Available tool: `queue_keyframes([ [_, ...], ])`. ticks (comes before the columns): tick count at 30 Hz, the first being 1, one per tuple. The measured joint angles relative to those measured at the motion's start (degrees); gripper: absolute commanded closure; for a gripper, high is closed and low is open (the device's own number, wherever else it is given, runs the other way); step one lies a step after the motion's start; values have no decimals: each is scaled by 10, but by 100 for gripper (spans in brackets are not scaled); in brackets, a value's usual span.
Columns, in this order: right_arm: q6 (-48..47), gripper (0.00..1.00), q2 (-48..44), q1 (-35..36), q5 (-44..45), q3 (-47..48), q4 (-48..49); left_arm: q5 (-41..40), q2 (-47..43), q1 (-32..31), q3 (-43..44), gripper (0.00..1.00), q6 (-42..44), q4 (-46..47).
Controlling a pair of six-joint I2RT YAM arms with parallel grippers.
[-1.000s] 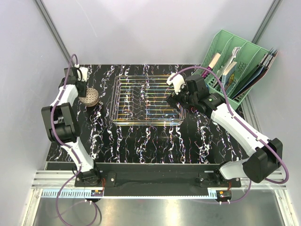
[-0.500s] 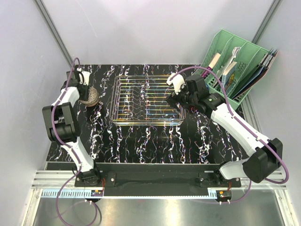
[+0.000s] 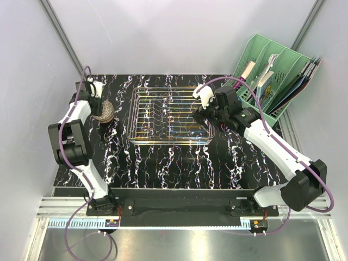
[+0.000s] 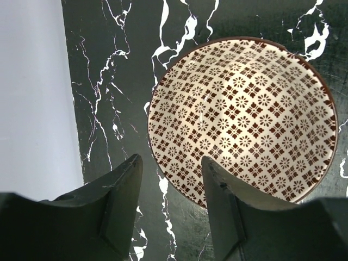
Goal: Load the bowls into the dish rack
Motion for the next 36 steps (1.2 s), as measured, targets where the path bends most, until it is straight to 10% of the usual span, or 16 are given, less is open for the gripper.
queue_keyframes([
  [14,0,0,-5,0,0,-1,0,-1,42,2,7,51,0,0],
  [36,0,0,-5,0,0,-1,0,-4,40,3,13,92,2,21],
])
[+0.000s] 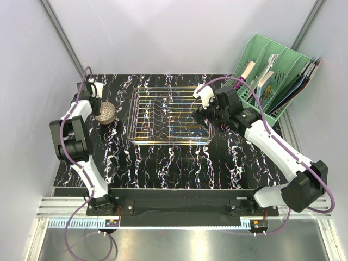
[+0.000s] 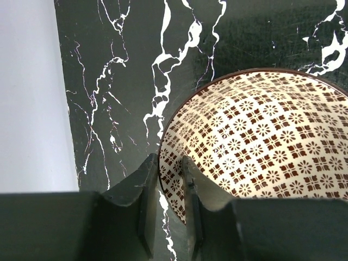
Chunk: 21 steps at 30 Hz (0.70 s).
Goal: Load the bowls into the dish rack
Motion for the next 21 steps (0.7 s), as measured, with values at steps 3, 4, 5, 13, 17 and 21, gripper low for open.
queue_keyframes([
  [3,0,0,0,0,0,0,0,0,-2,0,0,100,0,0],
  [4,0,0,0,0,0,0,0,0,-2,0,0,100,0,0],
  [5,0,0,0,0,0,0,0,-1,-3,0,0,100,0,0],
  [13,0,0,0,0,-1,0,0,-4,-11,0,10,100,0,-14],
  [17,0,0,0,0,-3,0,0,-6,-17,0,14,100,0,-25],
  [21,0,0,0,0,-3,0,0,-10,-25,0,14,100,0,-31],
])
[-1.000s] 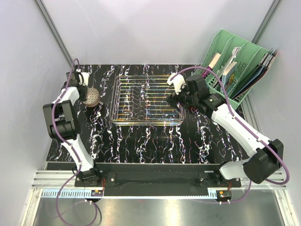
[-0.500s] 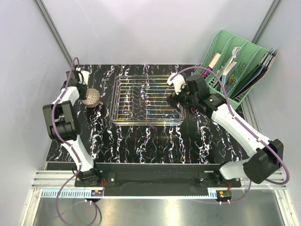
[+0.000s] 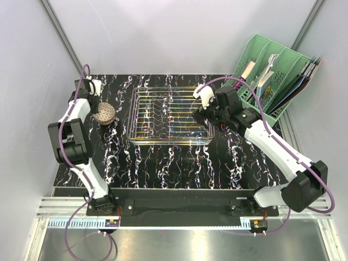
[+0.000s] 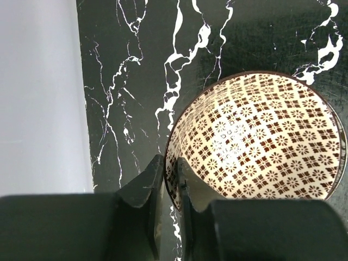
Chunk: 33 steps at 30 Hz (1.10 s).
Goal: Load the bowls into the dish rack
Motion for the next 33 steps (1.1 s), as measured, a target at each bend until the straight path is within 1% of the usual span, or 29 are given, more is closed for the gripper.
queue_keyframes([
  [6,0,0,0,0,0,0,0,2,-11,-5,0,100,-4,-9],
  [18,1,0,8,0,-1,11,0,41,-80,-23,1,100,-14,-40],
  [33,5,0,13,0,-2,21,-1,63,-90,-27,1,100,-21,-47],
])
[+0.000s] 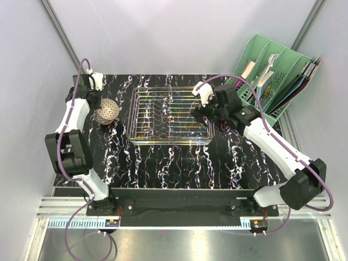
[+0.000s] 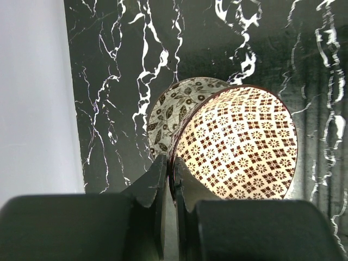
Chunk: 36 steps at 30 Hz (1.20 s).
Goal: Load the bowls into the dish rack
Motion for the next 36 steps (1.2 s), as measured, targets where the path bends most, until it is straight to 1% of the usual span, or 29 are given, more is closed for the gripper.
queue_keyframes([
  [10,19,0,21,0,-31,11,-5,60,-61,0,28,100,-29,-32],
  [14,36,0,41,0,-62,29,-9,96,-84,-4,30,100,-38,-34],
  [19,93,0,71,-6,-129,75,-5,148,-98,-19,30,100,-47,-43],
  [26,219,0,145,-40,-270,143,45,227,-108,-56,30,100,-60,-50],
  [29,287,0,183,-59,-339,159,86,254,-108,-68,30,100,-70,-50],
  [30,320,0,198,-68,-375,161,111,263,-108,-72,30,100,-74,-50],
  [34,443,0,251,-94,-467,162,217,296,-108,-87,28,100,-90,-33],
  [36,518,0,278,-105,-504,159,297,315,-107,-94,26,100,-102,-14],
])
